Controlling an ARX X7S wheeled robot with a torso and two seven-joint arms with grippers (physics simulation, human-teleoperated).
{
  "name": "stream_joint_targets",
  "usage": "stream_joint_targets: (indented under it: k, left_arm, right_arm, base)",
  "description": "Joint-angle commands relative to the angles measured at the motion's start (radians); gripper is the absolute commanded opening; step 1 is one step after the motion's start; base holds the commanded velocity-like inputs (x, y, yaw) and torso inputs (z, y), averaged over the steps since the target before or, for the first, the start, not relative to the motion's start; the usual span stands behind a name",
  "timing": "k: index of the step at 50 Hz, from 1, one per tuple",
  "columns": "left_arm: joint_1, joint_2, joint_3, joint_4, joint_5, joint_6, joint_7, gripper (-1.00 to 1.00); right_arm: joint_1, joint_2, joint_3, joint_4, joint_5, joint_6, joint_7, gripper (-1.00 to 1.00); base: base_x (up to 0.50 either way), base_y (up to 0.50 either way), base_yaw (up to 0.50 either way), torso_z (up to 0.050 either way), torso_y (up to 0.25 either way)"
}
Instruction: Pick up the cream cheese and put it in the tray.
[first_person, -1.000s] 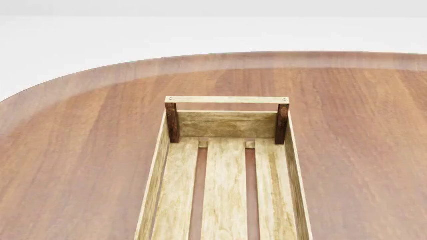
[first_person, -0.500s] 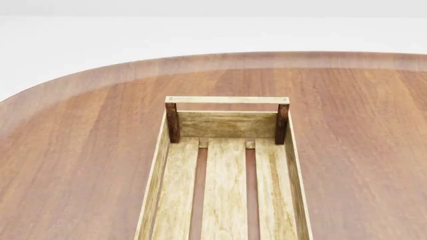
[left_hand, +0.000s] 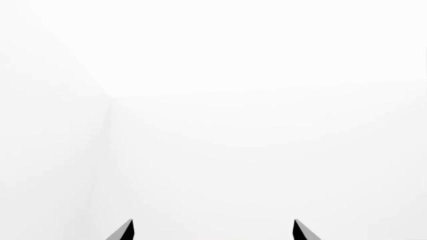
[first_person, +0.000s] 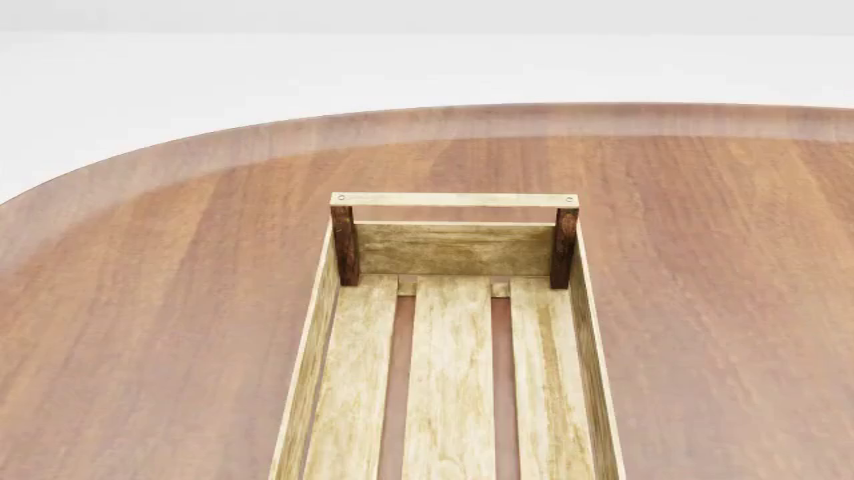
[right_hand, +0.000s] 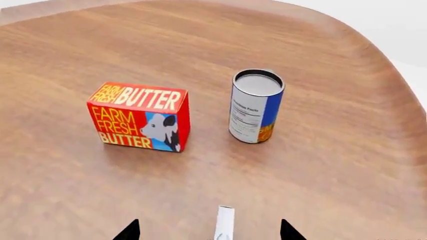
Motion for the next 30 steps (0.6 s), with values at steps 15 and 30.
stream_joint_targets:
  k: [15, 30]
  left_arm:
    - [-0.010, -0.003, 0.016, -0.005, 0.011, -0.011, -0.001, 1.00]
    - [-0.020, -0.003, 0.019, -0.018, 0.021, -0.011, -0.007, 1.00]
  right_arm:
    - [0.018, 0.024, 0.000, 0.105, 0.023, 0.000, -0.033, 1.00]
    - [0.024, 0.022, 0.016, 0.145, 0.024, -0.017, -0.025, 1.00]
  base:
    - [0.00, 0.00, 0.00, 0.000, 0.000]
    - [0.00, 0.00, 0.00, 0.000, 0.000]
